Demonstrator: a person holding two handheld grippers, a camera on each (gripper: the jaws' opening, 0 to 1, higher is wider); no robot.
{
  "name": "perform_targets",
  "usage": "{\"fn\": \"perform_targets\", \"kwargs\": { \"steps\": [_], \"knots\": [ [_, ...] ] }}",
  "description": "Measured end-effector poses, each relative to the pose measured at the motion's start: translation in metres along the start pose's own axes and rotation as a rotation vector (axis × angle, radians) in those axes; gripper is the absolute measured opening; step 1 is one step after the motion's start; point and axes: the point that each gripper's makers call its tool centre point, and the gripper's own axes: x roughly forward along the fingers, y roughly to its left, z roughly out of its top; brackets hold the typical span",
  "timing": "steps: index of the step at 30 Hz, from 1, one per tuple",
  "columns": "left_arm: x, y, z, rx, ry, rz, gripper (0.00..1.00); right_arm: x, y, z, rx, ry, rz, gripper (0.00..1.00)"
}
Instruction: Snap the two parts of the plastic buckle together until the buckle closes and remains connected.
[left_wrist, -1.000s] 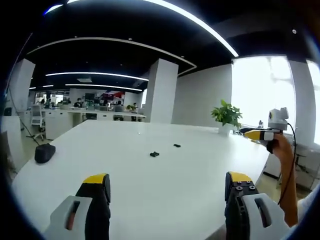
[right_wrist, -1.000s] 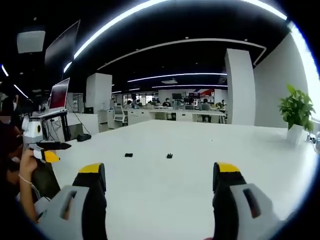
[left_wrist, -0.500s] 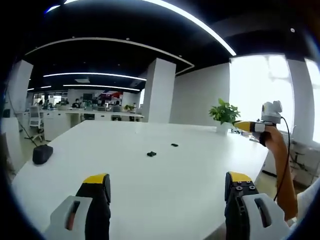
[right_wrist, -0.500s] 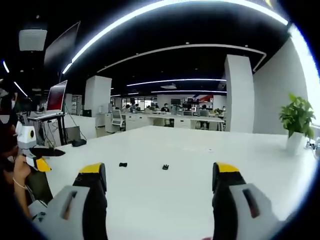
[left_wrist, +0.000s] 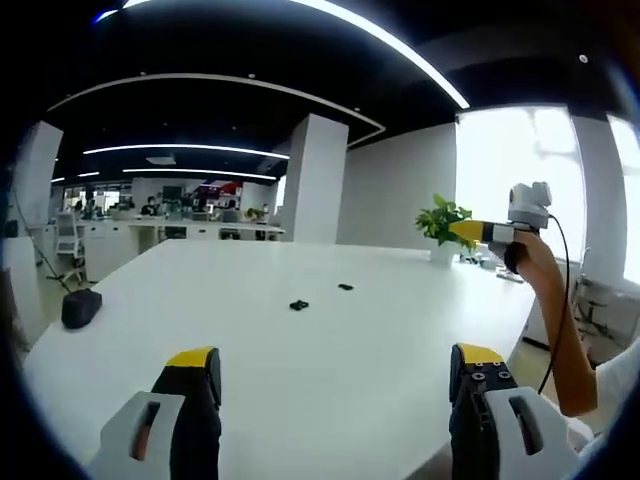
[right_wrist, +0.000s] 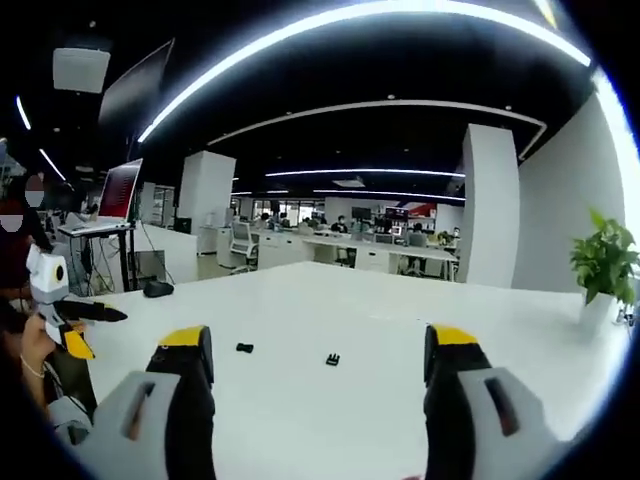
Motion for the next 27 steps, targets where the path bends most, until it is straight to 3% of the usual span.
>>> {"fn": "perform_targets", "kwargs": {
  "steps": [13,22,27],
  "knots": [
    [-0.002,0.003,0.001,-0.006,-0.008,0.002,0.97,0.041,0.000,-0.008,0.031,0.041,0.058,0.89],
    [-0.004,0.003,0.001,-0.008,-0.013,-0.002,0.97,0.050,-0.002,-0.009,0.073,0.007,0.052,0.89],
    [-0.004,0.003,0.001,-0.008,-0.014,-0.006,0.97,0.055,-0.007,0.000,0.087,-0.057,0.019,0.90]
  ]
}}
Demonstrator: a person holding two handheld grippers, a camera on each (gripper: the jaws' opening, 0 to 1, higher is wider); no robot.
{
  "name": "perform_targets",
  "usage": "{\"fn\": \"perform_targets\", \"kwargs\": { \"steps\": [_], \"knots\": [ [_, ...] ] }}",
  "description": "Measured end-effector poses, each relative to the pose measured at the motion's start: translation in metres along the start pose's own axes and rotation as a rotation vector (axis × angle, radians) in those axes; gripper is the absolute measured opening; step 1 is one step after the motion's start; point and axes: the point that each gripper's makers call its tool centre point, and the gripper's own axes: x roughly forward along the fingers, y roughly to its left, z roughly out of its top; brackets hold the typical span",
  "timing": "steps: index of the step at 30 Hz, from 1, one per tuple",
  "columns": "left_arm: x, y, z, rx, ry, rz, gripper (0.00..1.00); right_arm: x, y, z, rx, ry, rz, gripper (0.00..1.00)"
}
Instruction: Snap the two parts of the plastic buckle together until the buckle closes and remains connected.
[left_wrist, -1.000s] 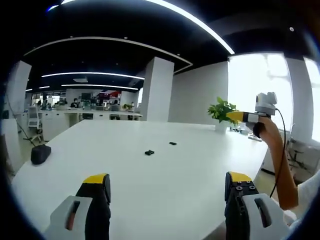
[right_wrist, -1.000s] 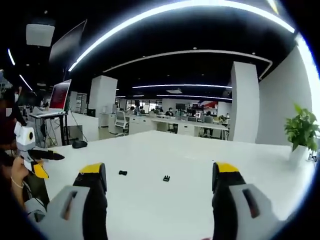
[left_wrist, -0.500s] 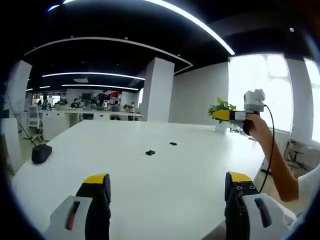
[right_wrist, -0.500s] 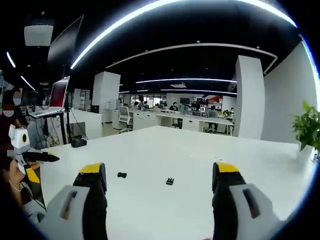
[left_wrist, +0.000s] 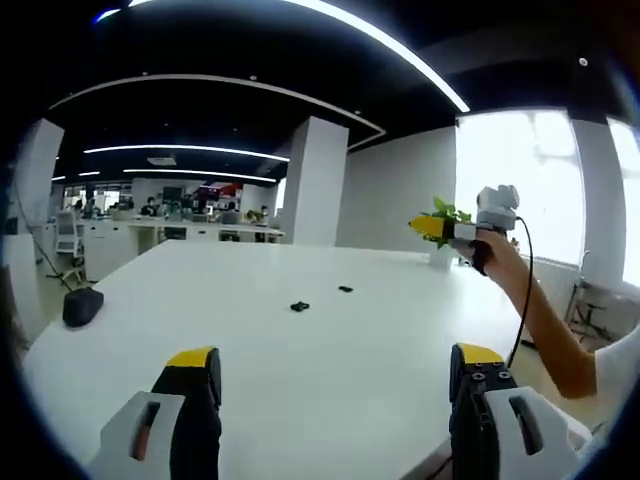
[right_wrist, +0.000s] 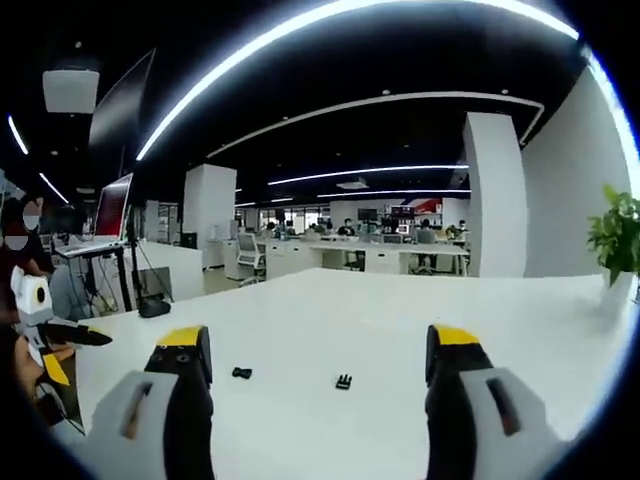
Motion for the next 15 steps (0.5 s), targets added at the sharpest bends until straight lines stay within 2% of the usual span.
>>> {"fn": "perform_targets", "kwargs": {
  "steps": [5,8,15],
  "knots": [
    [-0.001,0.000,0.000,0.000,0.000,-0.001,0.97,0.004,-0.008,0.007,-0.023,-0.036,-0.049,0.96],
    [-0.001,0.001,0.000,-0.002,-0.002,0.000,0.97,0.005,-0.008,0.012,-0.023,-0.073,-0.044,0.96],
    [-0.002,0.001,0.001,-0.001,-0.001,0.000,0.97,0.015,-0.004,0.006,-0.044,-0.042,-0.030,0.99]
  ]
}}
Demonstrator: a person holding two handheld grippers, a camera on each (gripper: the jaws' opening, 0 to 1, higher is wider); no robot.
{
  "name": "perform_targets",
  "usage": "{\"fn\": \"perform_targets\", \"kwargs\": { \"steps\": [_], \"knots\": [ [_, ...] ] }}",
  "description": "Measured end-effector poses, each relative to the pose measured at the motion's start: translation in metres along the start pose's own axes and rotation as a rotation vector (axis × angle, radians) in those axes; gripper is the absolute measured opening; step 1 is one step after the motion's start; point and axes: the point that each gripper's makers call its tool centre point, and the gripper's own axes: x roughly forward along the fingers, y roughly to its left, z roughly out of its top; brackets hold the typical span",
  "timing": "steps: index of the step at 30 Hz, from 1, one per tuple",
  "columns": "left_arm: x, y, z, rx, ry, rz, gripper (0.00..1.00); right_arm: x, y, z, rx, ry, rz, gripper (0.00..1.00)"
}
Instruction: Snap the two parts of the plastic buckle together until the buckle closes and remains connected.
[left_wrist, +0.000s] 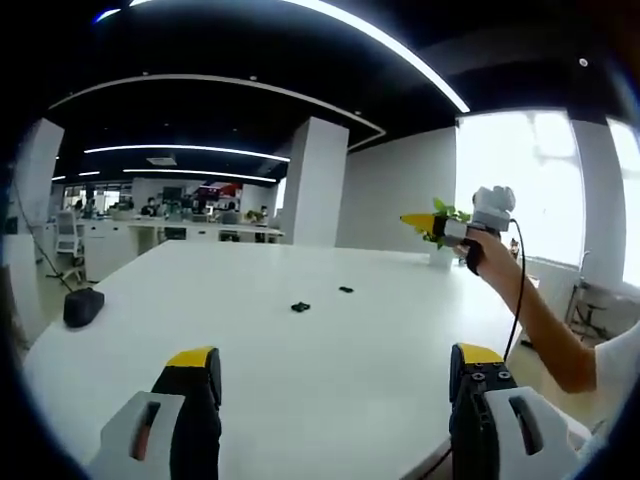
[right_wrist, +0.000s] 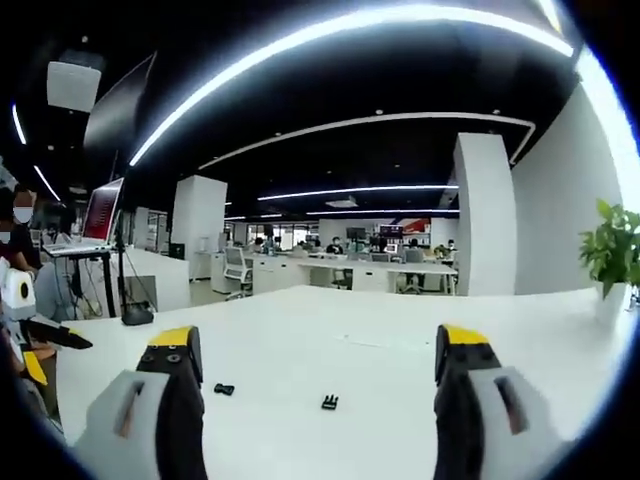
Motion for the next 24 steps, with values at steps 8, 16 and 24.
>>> {"fn": "perform_targets", "kwargs": {
  "steps": [8,16,24],
  "knots": [
    [0.000,0.001,0.001,0.001,-0.002,0.002,0.97,0.008,-0.001,-0.015,0.027,0.021,0.008,1.00],
    [0.001,0.000,0.000,0.002,0.002,-0.002,0.97,0.021,-0.006,-0.028,0.024,0.048,0.000,1.00],
    [0.002,0.001,0.000,0.002,0.004,-0.002,0.97,0.038,-0.013,-0.051,0.038,0.085,-0.015,1.00]
  ]
}}
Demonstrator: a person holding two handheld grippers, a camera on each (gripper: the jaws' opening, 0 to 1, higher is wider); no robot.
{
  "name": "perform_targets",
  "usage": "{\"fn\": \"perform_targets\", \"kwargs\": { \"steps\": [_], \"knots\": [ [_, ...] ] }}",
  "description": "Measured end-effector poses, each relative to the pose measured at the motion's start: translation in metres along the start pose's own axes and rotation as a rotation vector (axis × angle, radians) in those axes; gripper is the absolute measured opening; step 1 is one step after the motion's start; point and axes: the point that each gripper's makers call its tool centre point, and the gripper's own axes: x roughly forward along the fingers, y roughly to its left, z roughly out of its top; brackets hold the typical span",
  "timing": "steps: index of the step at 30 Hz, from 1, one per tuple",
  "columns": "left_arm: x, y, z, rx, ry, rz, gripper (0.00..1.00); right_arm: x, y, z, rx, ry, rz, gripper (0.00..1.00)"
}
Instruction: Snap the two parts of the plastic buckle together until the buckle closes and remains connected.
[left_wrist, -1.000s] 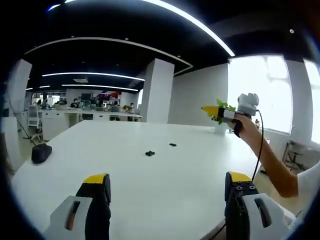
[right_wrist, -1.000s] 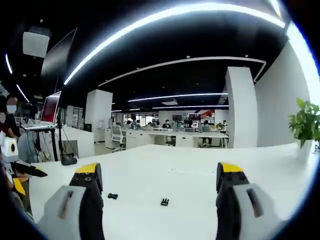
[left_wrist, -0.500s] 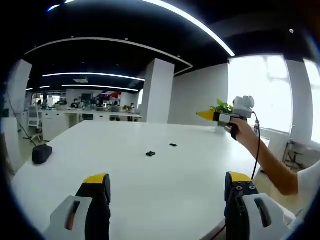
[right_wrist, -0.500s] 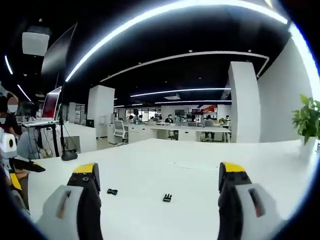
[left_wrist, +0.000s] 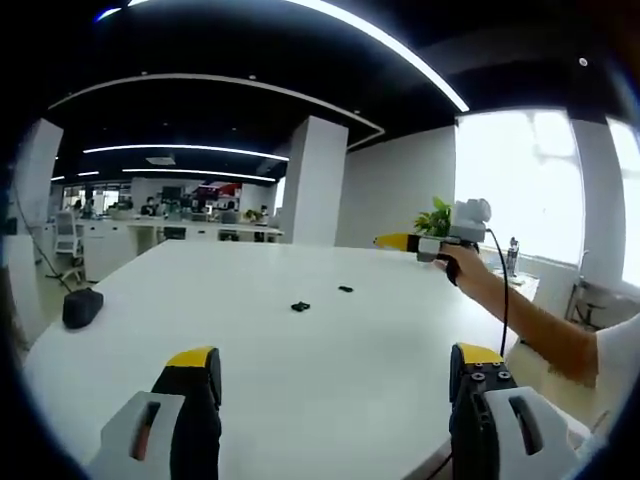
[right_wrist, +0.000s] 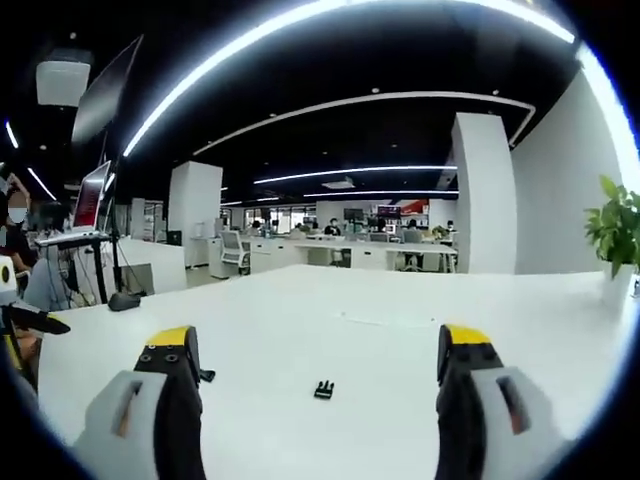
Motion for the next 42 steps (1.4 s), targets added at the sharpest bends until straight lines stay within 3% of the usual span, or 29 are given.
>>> {"fn": "perform_targets", "kwargs": {
  "steps": [6,18,27,42],
  "knots": [
    [0.001,0.001,-0.002,0.000,0.007,-0.002,0.97,0.009,-0.003,-0.014,0.060,0.006,0.005,1.00],
    [-0.001,0.004,-0.003,-0.003,0.005,-0.003,0.96,0.028,-0.011,-0.033,0.078,0.026,-0.023,0.99],
    [-0.003,0.007,-0.003,-0.004,0.001,-0.001,0.96,0.038,-0.004,-0.042,0.081,0.031,0.020,0.84],
    [-0.007,0.012,-0.006,-0.012,-0.003,0.001,0.95,0.051,-0.002,-0.069,0.092,0.133,0.043,0.82]
  ]
}}
